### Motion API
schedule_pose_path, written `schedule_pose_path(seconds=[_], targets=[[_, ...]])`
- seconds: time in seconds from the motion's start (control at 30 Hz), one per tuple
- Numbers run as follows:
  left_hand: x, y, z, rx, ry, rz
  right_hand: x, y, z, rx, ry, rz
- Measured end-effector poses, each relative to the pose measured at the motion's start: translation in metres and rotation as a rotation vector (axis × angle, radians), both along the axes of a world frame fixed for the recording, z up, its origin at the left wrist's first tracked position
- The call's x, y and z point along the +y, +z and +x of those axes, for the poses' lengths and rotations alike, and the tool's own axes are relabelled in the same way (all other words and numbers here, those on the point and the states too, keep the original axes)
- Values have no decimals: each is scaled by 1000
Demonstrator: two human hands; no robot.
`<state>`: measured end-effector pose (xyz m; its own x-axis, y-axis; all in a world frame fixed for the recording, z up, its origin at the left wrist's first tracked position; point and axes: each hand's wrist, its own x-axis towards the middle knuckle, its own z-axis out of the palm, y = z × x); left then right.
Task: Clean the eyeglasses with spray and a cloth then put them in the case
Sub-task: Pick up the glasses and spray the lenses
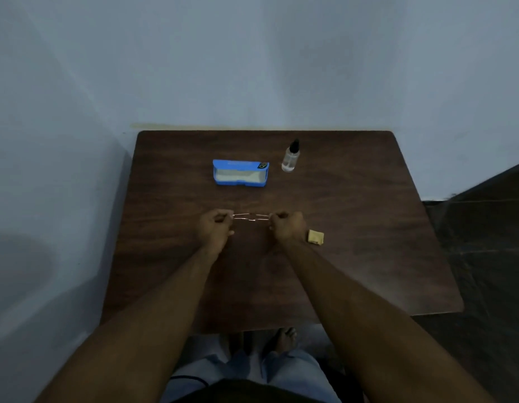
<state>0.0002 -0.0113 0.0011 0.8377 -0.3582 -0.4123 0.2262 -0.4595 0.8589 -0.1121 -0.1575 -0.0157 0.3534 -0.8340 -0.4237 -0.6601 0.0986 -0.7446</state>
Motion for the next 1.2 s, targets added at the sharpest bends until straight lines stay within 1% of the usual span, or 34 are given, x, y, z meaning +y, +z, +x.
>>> schedule_pose_path(seconds=[0.07, 0.17, 0.23, 0.3, 0.37, 0.47, 0.57, 0.6, 0.67, 0.73, 0.87, 0.93, 1.0, 1.07, 1.13, 1.2], targets=[[3, 15, 5, -74, -28, -64, 1, 23, 1, -121, 5, -68], [10, 47, 10, -239, -118, -71, 6, 60, -3, -351, 2, -149], [13, 66, 14, -419, -150, -103, 8, 83, -5, -465, -13, -200], [16, 85, 17, -665, -191, -150, 9, 104, -6, -589, -25, -249], [15, 103, 21, -859, -257, -193, 7, 122, -7, -668, -32, -292], [12, 128, 22, -1042, -329, -204, 10, 147, -10, -759, -33, -344], [9, 144, 23, -1215, -333, -162, 9, 164, -13, -832, -34, -357], [8, 149, 23, -1227, -332, -183, 8, 167, -14, -843, -40, -361], [8, 158, 20, -1175, -324, -259, 6, 169, -17, -848, -44, -364], [8, 164, 13, -1055, -257, -334, 5, 168, -22, -844, -49, -361], [5, 174, 0, -786, -55, -458, 5, 166, -30, -806, -51, -356], [4, 175, -1, -720, -23, -484, 7, 167, -34, -735, -8, -418], [5, 174, -1, -708, -43, -467, 7, 172, -38, -602, 83, -572], [8, 175, -2, -756, -89, -425, 7, 179, -41, -481, 200, -743], [11, 177, -4, -791, -111, -418, 6, 185, -42, -407, 308, -823], [12, 181, -4, -810, -106, -436, 7, 190, -42, -371, 395, -850]])
